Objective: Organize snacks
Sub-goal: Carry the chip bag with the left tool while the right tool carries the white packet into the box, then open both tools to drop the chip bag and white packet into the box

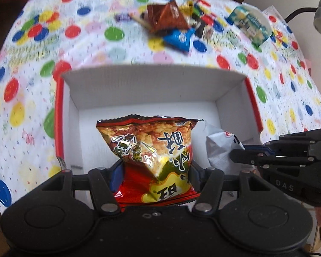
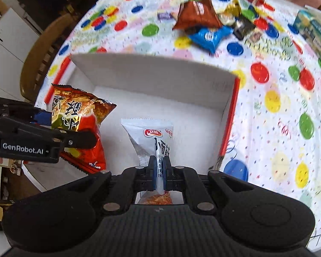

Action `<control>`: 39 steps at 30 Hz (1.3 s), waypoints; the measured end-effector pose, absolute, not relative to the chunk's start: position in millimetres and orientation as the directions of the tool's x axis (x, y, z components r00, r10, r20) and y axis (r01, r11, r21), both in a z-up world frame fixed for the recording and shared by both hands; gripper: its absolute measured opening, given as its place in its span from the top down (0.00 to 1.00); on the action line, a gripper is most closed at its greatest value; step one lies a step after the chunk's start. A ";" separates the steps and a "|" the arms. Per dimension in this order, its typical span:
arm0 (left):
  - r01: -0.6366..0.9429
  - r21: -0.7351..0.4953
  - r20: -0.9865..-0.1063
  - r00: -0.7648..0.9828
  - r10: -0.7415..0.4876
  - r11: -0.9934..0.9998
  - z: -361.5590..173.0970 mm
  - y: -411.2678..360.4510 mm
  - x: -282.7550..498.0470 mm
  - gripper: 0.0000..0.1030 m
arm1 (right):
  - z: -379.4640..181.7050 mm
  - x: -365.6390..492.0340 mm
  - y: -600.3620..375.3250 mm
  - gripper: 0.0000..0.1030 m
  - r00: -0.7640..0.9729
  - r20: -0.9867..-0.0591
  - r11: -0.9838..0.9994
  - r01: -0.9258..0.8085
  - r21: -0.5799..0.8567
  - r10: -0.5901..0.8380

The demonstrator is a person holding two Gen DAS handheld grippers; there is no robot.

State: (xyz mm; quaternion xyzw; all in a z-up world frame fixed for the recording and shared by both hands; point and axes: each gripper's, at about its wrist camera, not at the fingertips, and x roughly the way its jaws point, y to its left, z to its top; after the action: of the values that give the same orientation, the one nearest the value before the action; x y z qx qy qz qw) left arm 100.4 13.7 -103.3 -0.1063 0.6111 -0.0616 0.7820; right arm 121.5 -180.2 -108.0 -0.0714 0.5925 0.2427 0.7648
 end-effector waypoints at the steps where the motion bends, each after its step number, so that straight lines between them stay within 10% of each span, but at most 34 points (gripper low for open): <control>1: -0.030 -0.235 -0.946 0.238 -0.221 0.972 -105.8 12.5 100.1 0.43 | -111.2 122.2 -179.4 0.95 0.174 -0.944 0.877 -0.446 0.178 0.280; 27: -0.018 -0.205 -0.970 0.138 -0.201 0.979 -153.8 -0.8 99.3 0.41 | -140.9 121.5 -173.3 0.95 0.149 -0.959 0.899 -0.407 0.163 0.241; 39: 0.004 -0.190 -0.964 0.189 -0.187 0.982 -136.9 0.1 89.7 0.19 | -126.9 114.9 -178.5 0.94 0.165 -0.950 0.896 -0.406 0.179 0.264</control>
State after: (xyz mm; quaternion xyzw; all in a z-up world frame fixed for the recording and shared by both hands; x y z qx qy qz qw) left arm 89.7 0.1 -136.9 -0.0722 0.6338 -0.0624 0.7676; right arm 114.9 -178.5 -126.9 -0.0584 0.6074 0.2204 0.7609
